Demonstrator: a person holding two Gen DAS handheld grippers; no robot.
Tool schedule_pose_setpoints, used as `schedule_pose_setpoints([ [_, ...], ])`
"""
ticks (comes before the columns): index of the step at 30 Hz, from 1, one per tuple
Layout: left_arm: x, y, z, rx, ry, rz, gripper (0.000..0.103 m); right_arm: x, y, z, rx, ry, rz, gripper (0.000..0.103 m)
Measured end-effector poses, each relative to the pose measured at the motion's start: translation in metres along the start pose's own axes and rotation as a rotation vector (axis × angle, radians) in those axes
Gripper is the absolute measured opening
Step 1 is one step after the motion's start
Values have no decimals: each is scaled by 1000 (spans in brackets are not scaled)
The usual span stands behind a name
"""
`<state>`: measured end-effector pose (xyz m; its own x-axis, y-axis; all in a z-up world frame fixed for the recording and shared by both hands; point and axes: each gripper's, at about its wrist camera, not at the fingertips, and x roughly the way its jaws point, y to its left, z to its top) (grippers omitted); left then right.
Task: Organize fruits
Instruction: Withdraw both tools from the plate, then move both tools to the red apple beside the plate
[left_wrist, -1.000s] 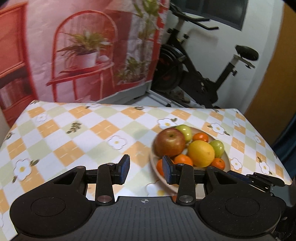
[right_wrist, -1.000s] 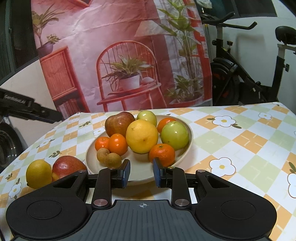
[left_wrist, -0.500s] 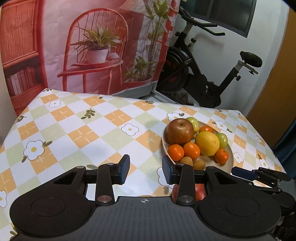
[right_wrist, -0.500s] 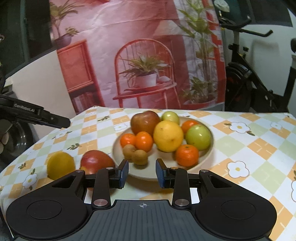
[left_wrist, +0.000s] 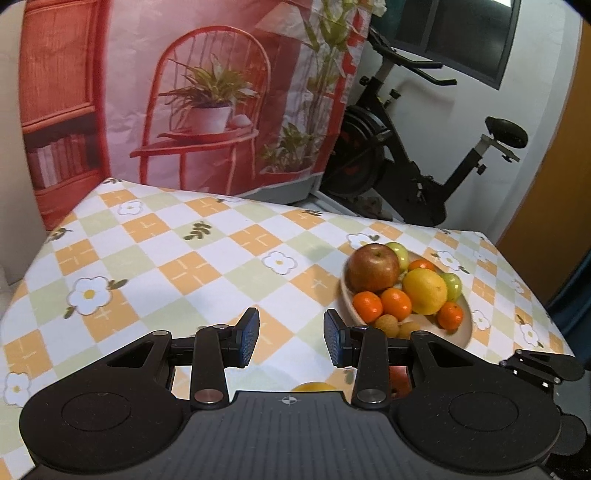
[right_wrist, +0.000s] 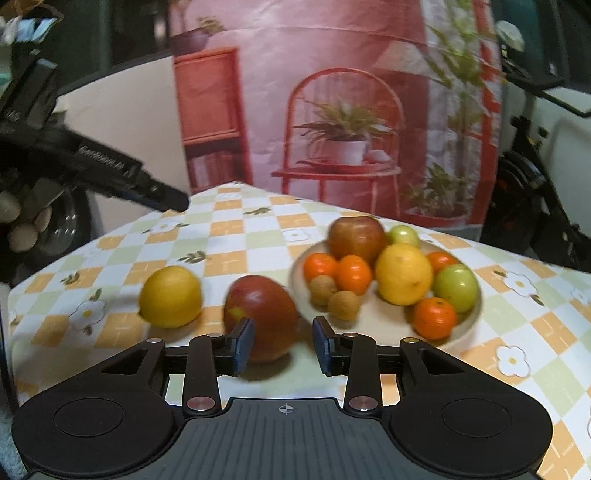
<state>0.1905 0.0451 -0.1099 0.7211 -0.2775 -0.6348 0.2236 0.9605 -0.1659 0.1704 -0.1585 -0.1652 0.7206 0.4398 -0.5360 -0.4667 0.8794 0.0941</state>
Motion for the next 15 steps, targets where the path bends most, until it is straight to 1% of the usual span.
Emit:
schedule_pose_setpoints([
  [6, -4, 5, -1, -2, -14, 18, 41, 8, 18, 3, -64, 27, 15, 47],
  [13, -2, 7, -7, -21, -17, 0, 40, 29, 38, 1, -196, 97, -23, 50],
  [15, -2, 7, -8, -26, -18, -8, 40, 35, 43, 2, -219, 103, -42, 53],
])
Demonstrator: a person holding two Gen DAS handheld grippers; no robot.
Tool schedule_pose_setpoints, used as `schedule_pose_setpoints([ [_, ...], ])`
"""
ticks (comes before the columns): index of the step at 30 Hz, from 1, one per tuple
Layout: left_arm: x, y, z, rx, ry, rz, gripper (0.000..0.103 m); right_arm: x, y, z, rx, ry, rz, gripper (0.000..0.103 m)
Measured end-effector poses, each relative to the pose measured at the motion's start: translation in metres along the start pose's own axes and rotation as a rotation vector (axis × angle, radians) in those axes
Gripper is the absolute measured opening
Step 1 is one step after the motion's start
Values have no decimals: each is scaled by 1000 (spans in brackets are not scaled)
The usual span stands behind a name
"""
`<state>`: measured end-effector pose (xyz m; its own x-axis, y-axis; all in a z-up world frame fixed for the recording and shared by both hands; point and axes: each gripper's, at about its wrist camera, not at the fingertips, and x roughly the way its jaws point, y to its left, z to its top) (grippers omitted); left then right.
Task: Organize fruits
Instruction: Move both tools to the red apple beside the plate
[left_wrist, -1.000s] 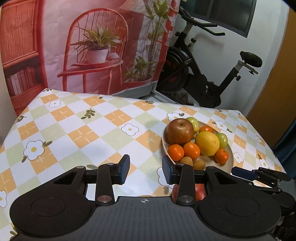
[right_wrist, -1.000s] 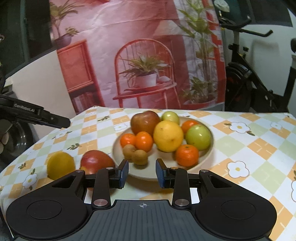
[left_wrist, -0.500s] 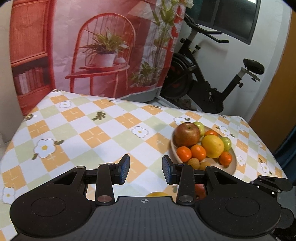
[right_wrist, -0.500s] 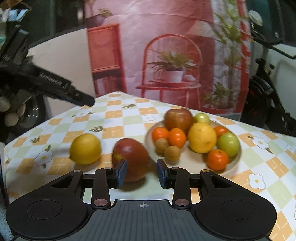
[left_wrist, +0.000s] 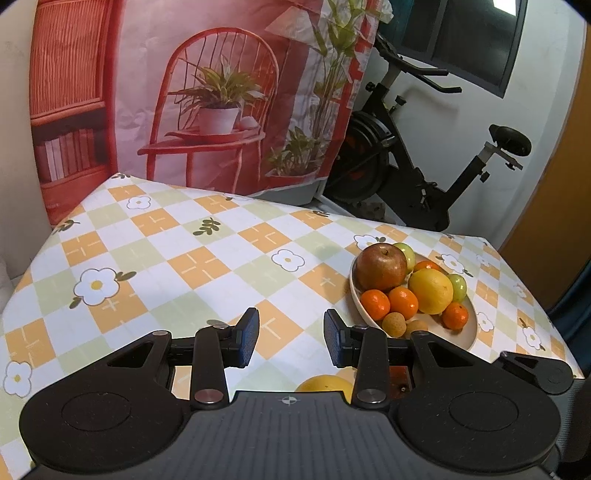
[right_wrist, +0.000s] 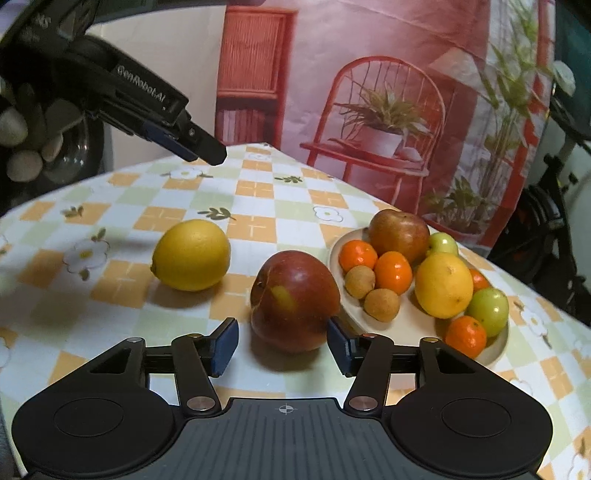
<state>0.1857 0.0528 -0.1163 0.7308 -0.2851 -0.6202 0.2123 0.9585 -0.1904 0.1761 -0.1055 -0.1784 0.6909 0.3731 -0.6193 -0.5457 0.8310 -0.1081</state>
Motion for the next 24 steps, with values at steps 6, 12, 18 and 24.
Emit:
schedule_pose_setpoints([
  [6, 1, -1, -3, -4, 2, -19, 40, 14, 2, 7, -25, 14, -55, 59],
  [12, 2, -2, -4, -11, 5, -29, 40, 26, 5, 10, -68, 32, -59, 56],
  [18, 1, -5, -3, 1, 7, -38, 40, 23, 1, 10, -29, 39, -41, 55],
  [24, 2, -13, -2, 12, 14, -55, 40, 9, -22, 3, 151, 58, 51, 55],
])
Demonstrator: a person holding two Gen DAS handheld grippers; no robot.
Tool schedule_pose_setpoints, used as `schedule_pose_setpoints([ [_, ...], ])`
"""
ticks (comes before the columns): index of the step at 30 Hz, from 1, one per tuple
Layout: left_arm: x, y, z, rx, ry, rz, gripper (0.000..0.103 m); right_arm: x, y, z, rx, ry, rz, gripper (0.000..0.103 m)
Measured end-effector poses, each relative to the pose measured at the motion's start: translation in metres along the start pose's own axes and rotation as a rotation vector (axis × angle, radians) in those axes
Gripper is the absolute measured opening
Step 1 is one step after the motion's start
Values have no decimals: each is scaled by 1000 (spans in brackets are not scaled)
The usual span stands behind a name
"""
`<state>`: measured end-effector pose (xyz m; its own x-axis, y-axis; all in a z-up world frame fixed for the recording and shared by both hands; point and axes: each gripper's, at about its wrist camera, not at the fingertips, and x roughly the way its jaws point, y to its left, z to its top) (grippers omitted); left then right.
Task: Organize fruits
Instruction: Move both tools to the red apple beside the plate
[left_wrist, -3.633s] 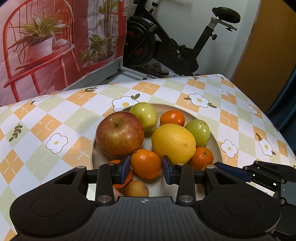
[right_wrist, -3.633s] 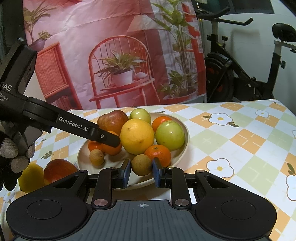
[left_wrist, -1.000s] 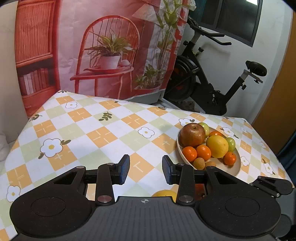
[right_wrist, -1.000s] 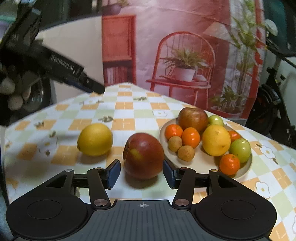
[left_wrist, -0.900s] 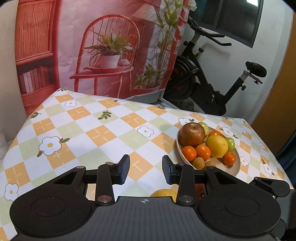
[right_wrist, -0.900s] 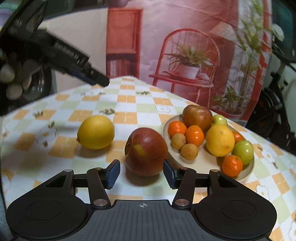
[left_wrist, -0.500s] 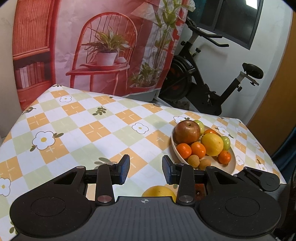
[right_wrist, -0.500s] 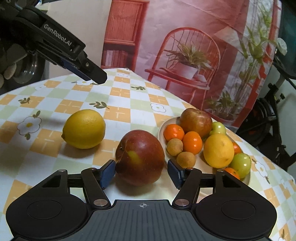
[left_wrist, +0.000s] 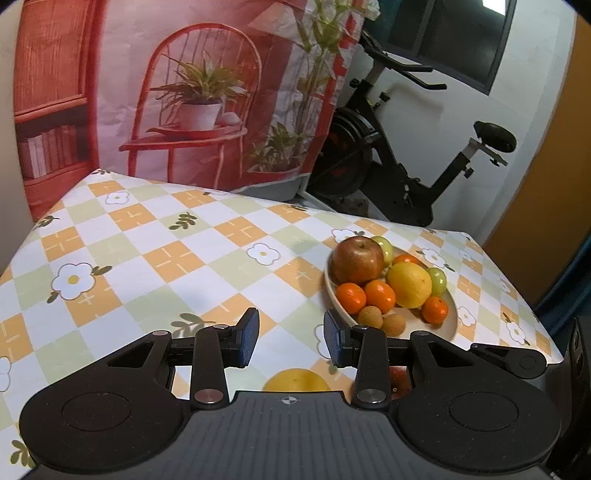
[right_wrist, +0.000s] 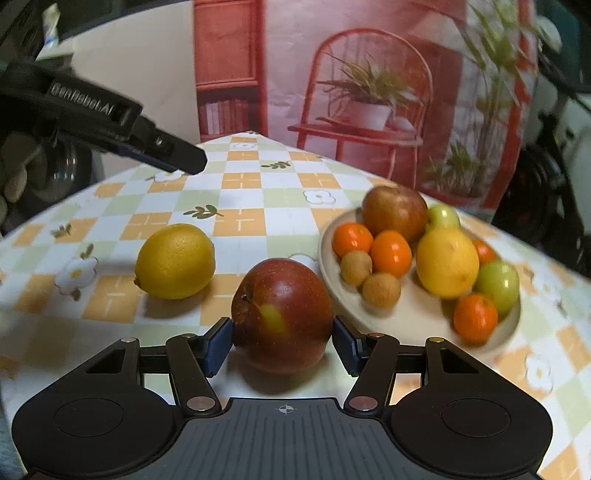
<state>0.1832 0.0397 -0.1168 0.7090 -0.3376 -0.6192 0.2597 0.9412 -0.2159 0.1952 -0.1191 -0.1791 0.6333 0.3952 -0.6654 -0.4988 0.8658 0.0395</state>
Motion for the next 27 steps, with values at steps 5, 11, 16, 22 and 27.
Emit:
schedule_pose_setpoints([
  [5, 5, -11, -1, 14, 19, -31, 40, -12, -19, -7, 138, 16, 81, 55],
  [11, 15, -30, -3, 48, 57, -79, 40, -21, -44, -16, 265, 9, 125, 55],
  [16, 25, -44, -3, 64, 87, -100, 40, -24, -57, -23, 310, -10, 136, 55],
  [22, 36, -54, -3, 57, 126, -117, 40, -28, -66, -29, 333, -33, 126, 56],
  [27, 48, -65, -1, 58, 158, -141, 40, -34, -74, -34, 343, -51, 132, 57],
])
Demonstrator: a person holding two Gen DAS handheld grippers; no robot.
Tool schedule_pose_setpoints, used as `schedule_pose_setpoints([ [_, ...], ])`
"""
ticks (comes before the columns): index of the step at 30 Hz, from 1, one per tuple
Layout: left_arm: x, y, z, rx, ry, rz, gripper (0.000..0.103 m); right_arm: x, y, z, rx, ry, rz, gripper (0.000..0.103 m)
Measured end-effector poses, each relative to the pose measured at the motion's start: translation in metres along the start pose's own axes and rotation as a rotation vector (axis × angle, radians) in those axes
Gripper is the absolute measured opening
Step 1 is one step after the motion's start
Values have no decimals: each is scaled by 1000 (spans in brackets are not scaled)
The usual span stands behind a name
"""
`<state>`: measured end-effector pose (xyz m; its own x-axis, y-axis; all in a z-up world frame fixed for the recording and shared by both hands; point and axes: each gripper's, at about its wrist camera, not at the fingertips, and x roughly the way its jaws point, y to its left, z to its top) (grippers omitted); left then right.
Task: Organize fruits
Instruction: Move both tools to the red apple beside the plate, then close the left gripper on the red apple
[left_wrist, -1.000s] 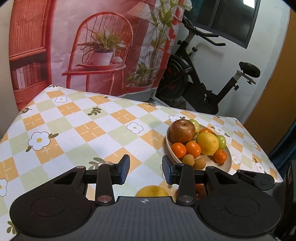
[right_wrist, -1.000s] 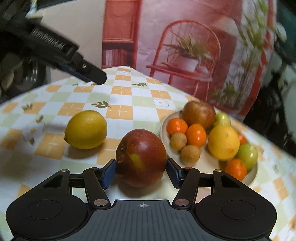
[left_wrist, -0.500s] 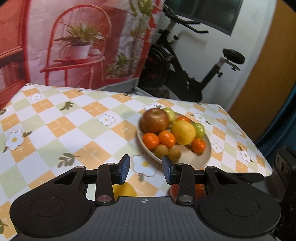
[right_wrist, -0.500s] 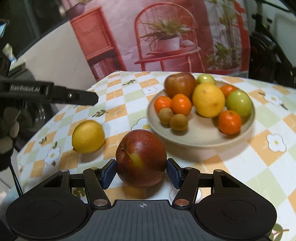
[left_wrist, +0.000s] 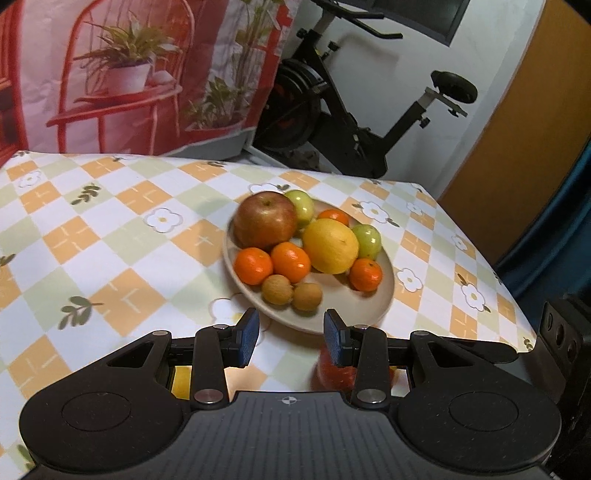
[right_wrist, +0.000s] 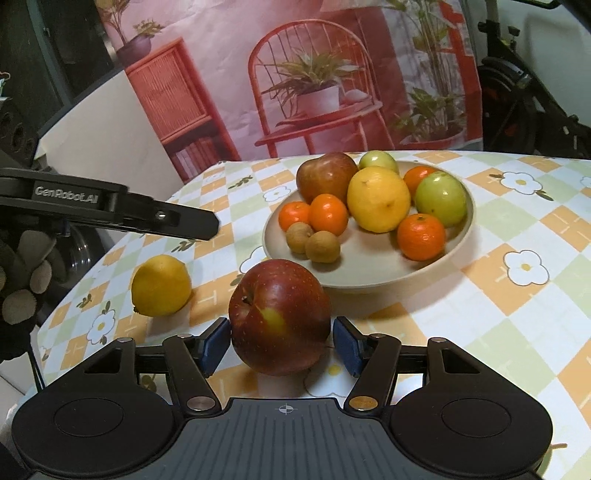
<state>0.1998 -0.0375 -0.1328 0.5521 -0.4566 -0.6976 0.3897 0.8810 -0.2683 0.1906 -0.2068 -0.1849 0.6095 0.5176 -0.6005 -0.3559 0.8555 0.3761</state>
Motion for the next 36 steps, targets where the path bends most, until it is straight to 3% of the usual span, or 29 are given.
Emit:
schedule_pose_setpoints([
  [8, 15, -17, 2, -4, 44, -77, 40, -5, 0, 0, -8, -25, -2, 57],
  [18, 29, -27, -3, 22, 98, -86, 40, -16, 3, -3, -40, -76, -21, 55],
  [36, 44, -21, -2, -63, 111, -141, 40, 2, 23, -11, -199, -43, -83, 56],
])
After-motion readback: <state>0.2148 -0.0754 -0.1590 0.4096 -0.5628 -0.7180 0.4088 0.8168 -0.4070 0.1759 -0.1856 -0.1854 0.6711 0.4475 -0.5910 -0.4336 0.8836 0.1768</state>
